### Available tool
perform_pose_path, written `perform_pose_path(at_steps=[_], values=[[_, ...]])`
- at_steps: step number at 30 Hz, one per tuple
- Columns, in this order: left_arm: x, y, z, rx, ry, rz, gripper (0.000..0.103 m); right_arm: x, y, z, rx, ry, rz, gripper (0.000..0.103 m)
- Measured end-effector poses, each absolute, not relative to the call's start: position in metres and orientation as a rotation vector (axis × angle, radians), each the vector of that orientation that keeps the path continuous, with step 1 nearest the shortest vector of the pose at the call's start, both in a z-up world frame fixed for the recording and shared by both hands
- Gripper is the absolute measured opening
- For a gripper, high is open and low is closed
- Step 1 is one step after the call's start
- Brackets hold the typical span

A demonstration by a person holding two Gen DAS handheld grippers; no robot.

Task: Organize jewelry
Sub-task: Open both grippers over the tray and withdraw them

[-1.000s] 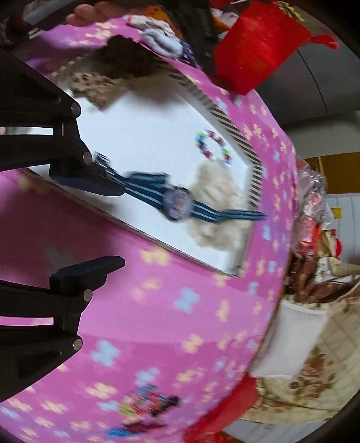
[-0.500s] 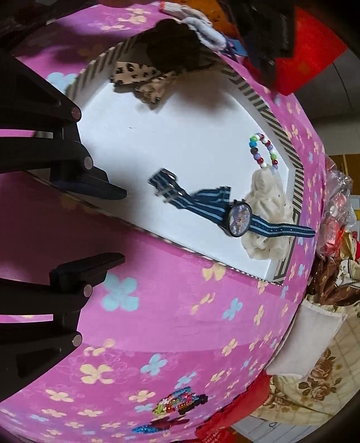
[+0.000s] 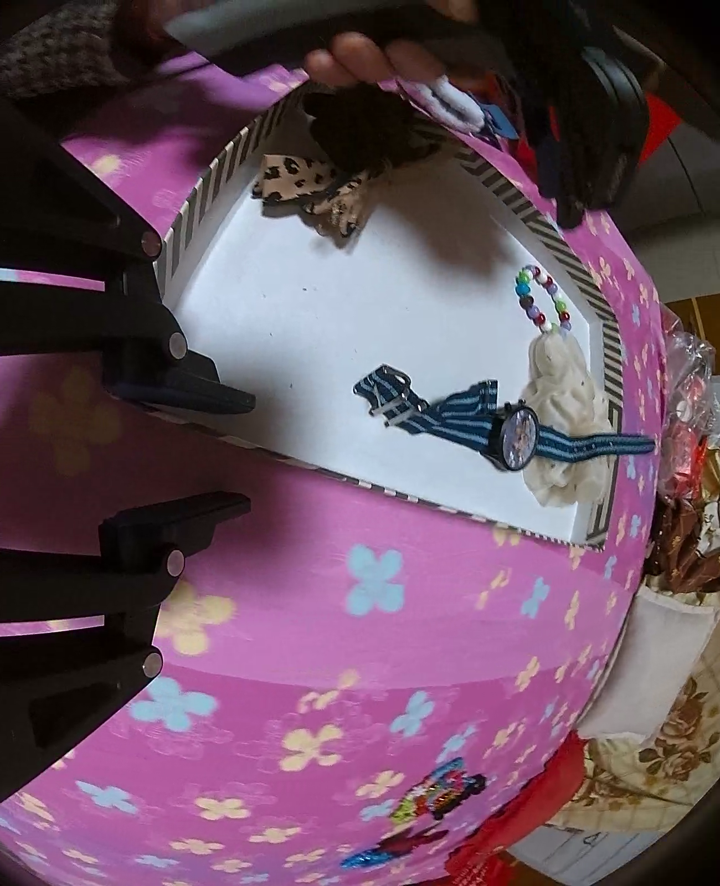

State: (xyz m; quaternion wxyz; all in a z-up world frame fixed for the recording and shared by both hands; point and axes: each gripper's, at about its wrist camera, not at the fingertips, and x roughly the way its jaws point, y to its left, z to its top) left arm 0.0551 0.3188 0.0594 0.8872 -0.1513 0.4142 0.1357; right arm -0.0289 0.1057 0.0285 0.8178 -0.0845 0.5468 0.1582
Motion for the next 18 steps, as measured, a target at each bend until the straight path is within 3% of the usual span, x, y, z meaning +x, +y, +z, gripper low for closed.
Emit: perform_pose_path(at_steps=[7, 12, 14, 18], values=[[0.057, 0.299, 0.061, -0.278, 0.85, 0.26, 0.021, -0.039, 0.085, 0.035, -0.103, 1.131, 0.431, 0.028], [0.039, 0.277, 0.086, -0.267, 0.778, 0.175, 0.022, -0.029, 0.029, 0.049, 0.004, 1.067, 0.389, 0.048], [0.032, 0.265, 0.096, -0.276, 0.761, 0.119, 0.03, -0.022, 0.005, 0.051, 0.043, 1.053, 0.344, 0.048], [0.016, 0.227, 0.114, -0.225, 0.696, 0.017, 0.037, -0.001, -0.055, 0.054, 0.132, 1.022, 0.194, 0.048]])
